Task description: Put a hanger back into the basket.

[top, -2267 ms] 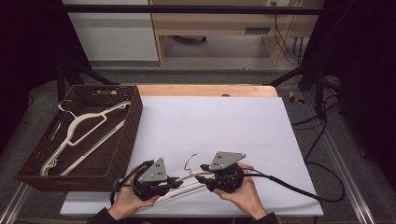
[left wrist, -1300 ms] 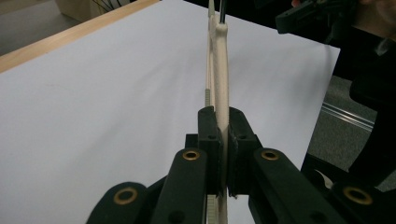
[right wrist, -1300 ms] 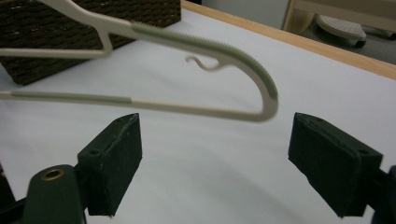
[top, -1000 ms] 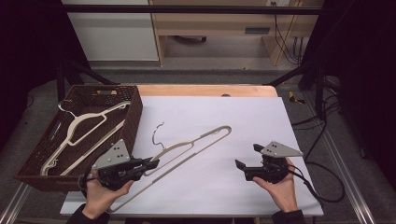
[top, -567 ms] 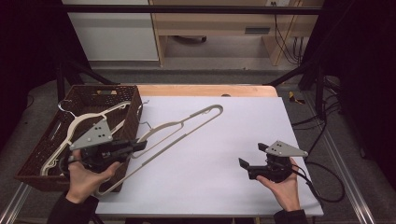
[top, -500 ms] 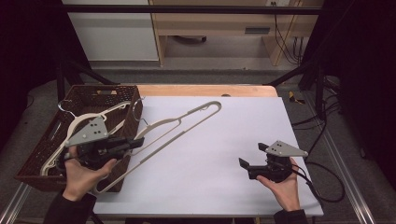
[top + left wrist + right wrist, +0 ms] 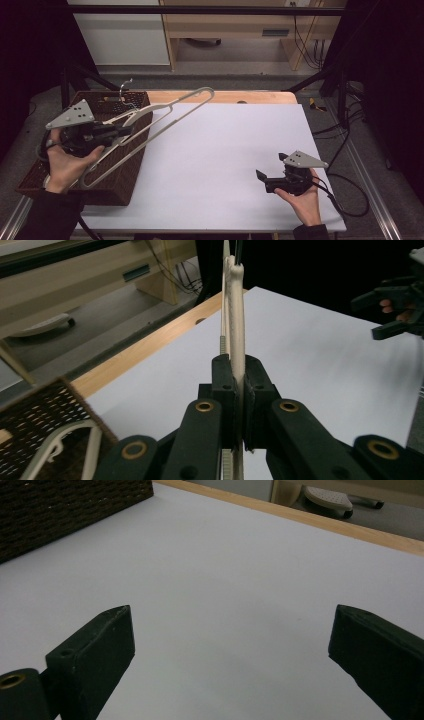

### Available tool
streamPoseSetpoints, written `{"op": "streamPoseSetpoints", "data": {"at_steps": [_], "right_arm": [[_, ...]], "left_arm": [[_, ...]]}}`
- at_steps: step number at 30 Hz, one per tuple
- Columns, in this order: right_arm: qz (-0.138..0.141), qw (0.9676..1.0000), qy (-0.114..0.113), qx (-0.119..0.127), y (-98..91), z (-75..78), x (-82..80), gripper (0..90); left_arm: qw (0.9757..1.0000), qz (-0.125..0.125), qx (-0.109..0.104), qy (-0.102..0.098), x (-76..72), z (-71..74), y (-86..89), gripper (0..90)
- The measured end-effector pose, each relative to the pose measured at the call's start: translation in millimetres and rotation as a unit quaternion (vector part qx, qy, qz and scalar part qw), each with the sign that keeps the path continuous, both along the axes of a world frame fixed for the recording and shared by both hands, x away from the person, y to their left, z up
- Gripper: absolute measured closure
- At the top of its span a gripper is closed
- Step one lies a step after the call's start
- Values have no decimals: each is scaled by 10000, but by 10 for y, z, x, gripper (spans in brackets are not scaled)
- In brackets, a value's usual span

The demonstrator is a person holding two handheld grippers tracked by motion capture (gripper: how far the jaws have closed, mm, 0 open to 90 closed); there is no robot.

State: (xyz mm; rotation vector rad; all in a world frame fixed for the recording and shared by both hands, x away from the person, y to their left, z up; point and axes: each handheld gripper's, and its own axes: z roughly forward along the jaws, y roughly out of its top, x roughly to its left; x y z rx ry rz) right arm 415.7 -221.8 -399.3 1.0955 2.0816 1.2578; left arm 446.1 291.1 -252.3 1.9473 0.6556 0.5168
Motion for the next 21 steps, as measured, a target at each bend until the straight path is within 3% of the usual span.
{"op": "streamPoseSetpoints", "data": {"at_steps": [8,11,21], "right_arm": [[-4,10000,13,-11,-2,1,5,50],[-2,10000,29,-10,1,-1,7,51],[-9,10000,88,-32,21,-14,17,51]], "left_arm": [[9994,320,118,64,230,1,435,865],[9988,430,196,123,294,-44,587,865],[9973,637,137,326,454,-244,951,865]]}}
